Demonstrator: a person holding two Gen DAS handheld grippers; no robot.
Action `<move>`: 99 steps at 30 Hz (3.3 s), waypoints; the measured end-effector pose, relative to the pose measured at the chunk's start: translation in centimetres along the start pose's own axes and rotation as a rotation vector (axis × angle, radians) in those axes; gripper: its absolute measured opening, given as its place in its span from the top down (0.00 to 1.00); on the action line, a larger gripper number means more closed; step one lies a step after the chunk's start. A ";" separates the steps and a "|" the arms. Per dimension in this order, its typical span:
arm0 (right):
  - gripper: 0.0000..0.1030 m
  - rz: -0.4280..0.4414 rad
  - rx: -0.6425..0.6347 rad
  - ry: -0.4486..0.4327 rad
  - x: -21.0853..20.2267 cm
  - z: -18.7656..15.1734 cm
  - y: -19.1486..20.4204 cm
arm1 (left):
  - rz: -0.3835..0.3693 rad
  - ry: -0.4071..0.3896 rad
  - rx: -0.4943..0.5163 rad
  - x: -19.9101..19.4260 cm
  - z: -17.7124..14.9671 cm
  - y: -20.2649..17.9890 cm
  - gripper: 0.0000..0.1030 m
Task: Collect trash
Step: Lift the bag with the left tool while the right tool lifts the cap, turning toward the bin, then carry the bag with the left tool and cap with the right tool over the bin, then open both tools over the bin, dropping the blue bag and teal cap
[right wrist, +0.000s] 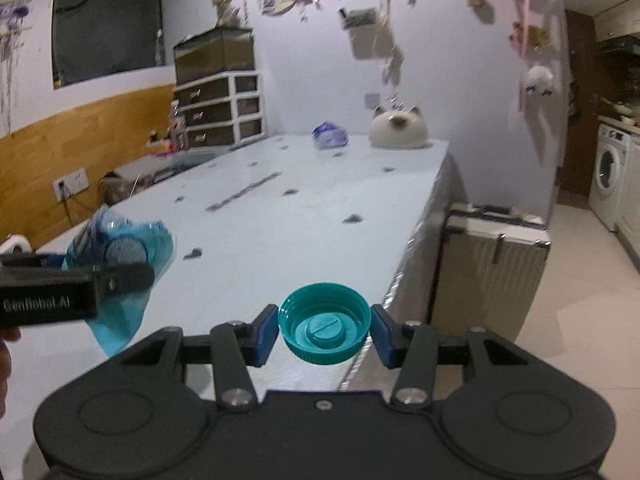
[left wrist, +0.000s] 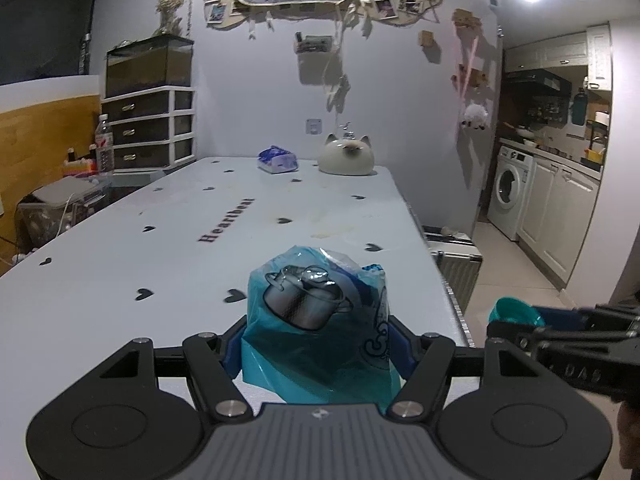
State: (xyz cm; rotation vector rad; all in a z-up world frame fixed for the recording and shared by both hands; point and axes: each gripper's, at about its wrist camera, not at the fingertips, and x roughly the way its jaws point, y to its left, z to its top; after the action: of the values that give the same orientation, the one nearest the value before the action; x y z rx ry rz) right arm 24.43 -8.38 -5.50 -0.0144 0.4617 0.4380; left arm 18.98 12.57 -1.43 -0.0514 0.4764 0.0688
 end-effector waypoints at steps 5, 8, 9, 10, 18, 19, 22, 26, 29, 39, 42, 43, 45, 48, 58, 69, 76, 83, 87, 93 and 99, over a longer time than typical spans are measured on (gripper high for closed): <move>0.51 -0.054 0.011 -0.035 -2.6 0.1 -2.0 | -0.018 0.002 0.016 -0.3 0.0 -2.4 0.33; 0.51 -0.087 0.021 -0.052 -4.3 -0.1 -3.5 | -0.032 0.006 0.031 -0.3 -0.2 -4.2 0.33; 0.51 -0.098 0.025 -0.057 -4.9 -0.2 -4.0 | -0.039 0.007 0.037 -0.3 -0.2 -4.9 0.33; 0.51 -0.107 0.029 -0.063 -5.5 -0.4 -4.6 | -0.048 0.006 0.043 -0.3 -0.3 -5.6 0.34; 0.51 -0.195 0.069 -0.087 -9.4 -2.0 -9.5 | -0.132 0.001 0.087 -0.5 -0.8 -12.1 0.34; 0.52 -0.208 0.075 -0.087 -9.8 -2.3 -10.1 | -0.142 0.003 0.093 -0.3 -0.9 -12.9 0.33; 0.51 -0.248 0.093 -0.085 -10.9 -3.3 -12.2 | -0.181 0.009 0.110 0.1 -1.3 -15.6 0.34; 0.51 -0.301 0.123 -0.072 -12.1 -4.9 -15.0 | -0.224 0.038 0.122 1.6 -2.4 -18.8 0.34; 0.51 -0.339 0.144 -0.052 -12.4 -6.5 -17.0 | -0.256 0.071 0.138 3.0 -3.5 -21.4 0.34; 0.52 -0.393 0.275 0.061 -8.7 -11.8 -23.3 | -0.320 0.201 0.202 9.7 -8.2 -27.8 0.34; 0.52 -0.394 0.322 0.111 -6.4 -13.9 -25.1 | -0.323 0.253 0.206 12.7 -9.8 -28.8 0.33; 0.52 -0.396 0.340 0.134 -5.3 -14.8 -25.7 | -0.326 0.275 0.207 13.8 -10.4 -29.1 0.34; 0.51 -0.398 0.366 0.174 -3.5 -16.2 -26.5 | -0.338 0.324 0.201 16.2 -11.7 -29.6 0.34; 0.51 -0.390 0.426 0.229 -0.4 -18.6 -28.0 | -0.330 0.388 0.197 19.9 -13.5 -30.0 0.33; 0.51 -0.373 0.633 0.385 9.4 -26.4 -32.0 | -0.278 0.576 0.133 31.6 -19.6 -30.2 0.34; 0.51 -0.357 0.754 0.484 16.8 -31.6 -35.8 | -0.232 0.705 0.077 40.6 -25.8 -29.1 0.33; 0.51 -0.315 0.683 0.540 19.5 -32.0 -35.9 | -0.273 0.724 0.064 44.1 -27.2 -29.2 0.24; 0.51 -0.312 0.698 0.579 20.8 -33.1 -36.3 | -0.206 0.804 0.138 45.6 -29.1 -28.9 0.12; 0.51 -0.295 0.689 0.590 21.9 -33.2 -36.2 | -0.196 0.808 0.123 45.8 -29.0 -28.1 0.06; 0.51 -0.284 0.683 0.592 21.9 -33.4 -36.2 | -0.210 0.815 0.100 45.6 -29.1 -28.1 0.02; 0.51 -0.264 0.680 0.596 21.9 -33.2 -36.1 | -0.184 0.808 0.103 45.5 -28.9 -28.0 0.02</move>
State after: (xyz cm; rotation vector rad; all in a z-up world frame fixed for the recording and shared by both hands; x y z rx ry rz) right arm 42.70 -35.88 -47.86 0.4574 1.1637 -0.0118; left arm 48.27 -14.75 -47.03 -0.0192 1.2789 -0.1660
